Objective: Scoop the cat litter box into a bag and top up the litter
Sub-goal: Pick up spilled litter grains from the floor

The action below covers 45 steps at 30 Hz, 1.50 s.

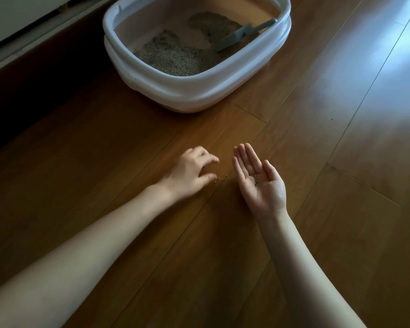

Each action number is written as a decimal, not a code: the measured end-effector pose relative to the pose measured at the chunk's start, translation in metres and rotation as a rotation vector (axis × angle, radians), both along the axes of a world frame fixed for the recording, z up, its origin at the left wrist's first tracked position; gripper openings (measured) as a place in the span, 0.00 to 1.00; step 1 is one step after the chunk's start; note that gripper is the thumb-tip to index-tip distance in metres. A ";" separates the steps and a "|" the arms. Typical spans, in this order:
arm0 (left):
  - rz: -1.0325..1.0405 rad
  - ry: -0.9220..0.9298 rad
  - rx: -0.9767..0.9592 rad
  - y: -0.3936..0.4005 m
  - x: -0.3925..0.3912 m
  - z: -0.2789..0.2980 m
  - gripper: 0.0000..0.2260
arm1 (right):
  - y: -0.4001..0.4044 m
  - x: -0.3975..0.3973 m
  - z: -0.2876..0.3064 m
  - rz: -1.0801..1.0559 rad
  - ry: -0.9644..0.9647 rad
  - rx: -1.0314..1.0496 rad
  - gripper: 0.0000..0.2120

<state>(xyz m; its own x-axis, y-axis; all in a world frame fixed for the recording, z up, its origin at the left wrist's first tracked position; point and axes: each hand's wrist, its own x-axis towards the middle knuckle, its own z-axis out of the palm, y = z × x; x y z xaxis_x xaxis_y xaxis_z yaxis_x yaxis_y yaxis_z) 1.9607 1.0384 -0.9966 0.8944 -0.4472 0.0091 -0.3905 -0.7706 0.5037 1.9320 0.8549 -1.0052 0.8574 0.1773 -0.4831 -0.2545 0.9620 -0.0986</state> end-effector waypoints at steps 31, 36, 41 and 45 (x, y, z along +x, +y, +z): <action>-0.146 -0.225 -0.129 -0.034 0.007 0.034 0.05 | 0.026 0.000 0.006 0.122 0.071 -0.103 0.25; 0.179 -0.207 -0.260 -0.001 0.008 0.036 0.04 | 0.015 0.004 0.002 0.080 0.071 -0.053 0.24; 0.157 0.044 0.030 0.027 -0.020 -0.002 0.19 | 0.003 -0.001 -0.004 -0.008 0.046 0.031 0.23; 0.120 0.014 0.164 0.021 -0.042 -0.013 0.32 | 0.005 -0.002 0.001 -0.015 0.038 0.026 0.22</action>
<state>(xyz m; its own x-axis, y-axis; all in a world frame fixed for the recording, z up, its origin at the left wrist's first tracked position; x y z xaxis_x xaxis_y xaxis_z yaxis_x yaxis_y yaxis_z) 1.9187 1.0592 -1.0092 0.9408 -0.3321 -0.0676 -0.2849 -0.8831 0.3727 1.9301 0.8596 -1.0042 0.8414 0.1773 -0.5105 -0.2430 0.9679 -0.0643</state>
